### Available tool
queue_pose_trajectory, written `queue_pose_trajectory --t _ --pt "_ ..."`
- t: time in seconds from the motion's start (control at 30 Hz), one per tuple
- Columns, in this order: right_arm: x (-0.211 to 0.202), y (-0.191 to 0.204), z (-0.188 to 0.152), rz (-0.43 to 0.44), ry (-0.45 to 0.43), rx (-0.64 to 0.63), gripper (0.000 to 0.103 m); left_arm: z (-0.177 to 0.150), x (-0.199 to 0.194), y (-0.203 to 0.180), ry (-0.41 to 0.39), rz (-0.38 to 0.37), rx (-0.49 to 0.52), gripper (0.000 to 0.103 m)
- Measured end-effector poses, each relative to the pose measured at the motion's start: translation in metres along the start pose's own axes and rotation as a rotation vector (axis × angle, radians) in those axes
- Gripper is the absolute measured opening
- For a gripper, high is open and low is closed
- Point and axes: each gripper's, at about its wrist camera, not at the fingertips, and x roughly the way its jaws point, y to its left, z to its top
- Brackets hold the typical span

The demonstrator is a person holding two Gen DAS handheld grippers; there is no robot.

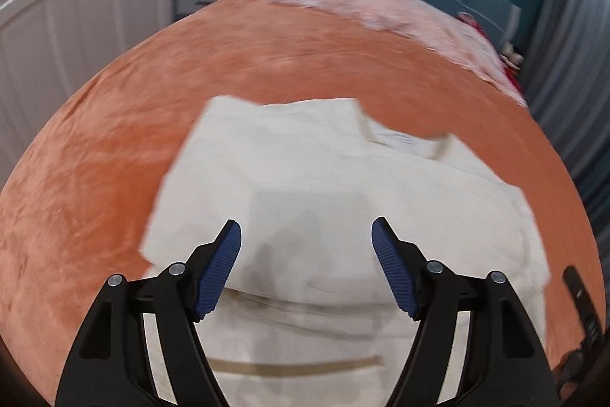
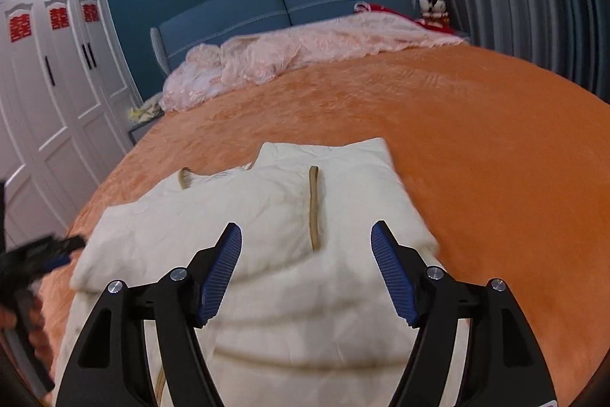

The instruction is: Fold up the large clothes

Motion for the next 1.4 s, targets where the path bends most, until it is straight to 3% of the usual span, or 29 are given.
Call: queue_pose_trajectory --t 0.23,0.3,0.37,0.47,0.57,0.7,0.8,1.4 --pt "0.076 0.007 0.002 -0.013 0.154 0.047 0.066 -0.011 0.023 0.029 0.035 0.065 -0.031 0.069" --pt "0.085 0.010 -0.002 0.028 0.199 0.054 0.022 -0.013 0.026 0.030 0.034 0.070 -0.021 0.069" --pt "0.073 0.009 -0.001 0.067 0.176 0.073 0.007 -0.012 0.027 0.030 0.027 0.076 -0.016 0.069" --pt "0.031 0.006 0.001 0.106 0.081 0.097 0.007 -0.011 0.027 0.032 0.021 0.064 -0.017 0.069" --pt "0.005 0.003 -0.009 0.052 0.042 0.062 0.007 -0.014 0.029 0.030 0.017 0.071 0.001 0.069" --pt "0.023 0.005 -0.033 -0.035 0.127 -0.026 0.007 -0.022 0.037 0.025 0.020 0.103 0.027 0.069" --pt "0.031 0.002 -0.044 -0.050 0.151 -0.027 0.007 -0.030 0.043 0.022 0.005 0.128 0.053 0.069" --pt "0.045 0.006 -0.068 -0.106 0.151 -0.085 0.012 -0.056 0.056 0.014 -0.091 0.191 0.127 0.074"
